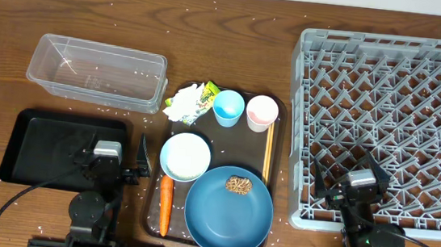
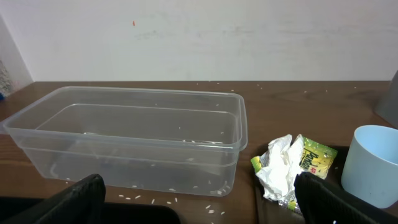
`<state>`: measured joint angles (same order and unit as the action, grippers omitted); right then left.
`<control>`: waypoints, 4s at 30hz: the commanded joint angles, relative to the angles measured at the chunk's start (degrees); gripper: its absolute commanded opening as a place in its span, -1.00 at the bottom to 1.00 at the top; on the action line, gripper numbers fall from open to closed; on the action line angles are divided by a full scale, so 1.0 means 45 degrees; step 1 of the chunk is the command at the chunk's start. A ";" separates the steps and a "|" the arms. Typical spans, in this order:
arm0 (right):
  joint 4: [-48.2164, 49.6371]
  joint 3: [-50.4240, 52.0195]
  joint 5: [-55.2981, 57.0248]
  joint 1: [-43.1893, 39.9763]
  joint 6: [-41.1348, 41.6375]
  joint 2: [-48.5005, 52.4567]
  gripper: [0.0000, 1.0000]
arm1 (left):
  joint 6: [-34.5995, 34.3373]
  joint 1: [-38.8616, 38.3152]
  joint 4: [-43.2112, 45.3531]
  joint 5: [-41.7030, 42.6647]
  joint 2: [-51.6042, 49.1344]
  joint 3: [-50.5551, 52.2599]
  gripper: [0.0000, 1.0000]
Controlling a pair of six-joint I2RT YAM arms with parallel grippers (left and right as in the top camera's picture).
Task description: Sort waste into correct bins and load items into the dishwasher rack
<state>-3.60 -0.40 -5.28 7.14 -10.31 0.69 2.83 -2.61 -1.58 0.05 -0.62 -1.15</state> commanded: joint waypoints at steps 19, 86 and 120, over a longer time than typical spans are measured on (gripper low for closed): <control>0.0199 -0.0010 0.0073 -0.0092 0.1491 -0.0044 0.98 | -0.0175 0.0039 -0.0049 0.1268 0.0063 0.0112 0.96; -1.1322 -1.5042 -0.1831 -0.1452 0.6431 1.7014 0.98 | -0.1753 -0.4308 -0.8903 0.3395 -2.4528 -1.8311 -0.88; -0.3813 -1.5042 -1.6898 0.1515 0.1039 1.6791 0.75 | 0.1457 -0.2832 -0.8665 1.6568 -1.8496 -1.8360 -0.88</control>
<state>-21.91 -67.18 -79.05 11.92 -5.15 77.10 8.01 -15.16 -40.66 71.20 -84.09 -83.07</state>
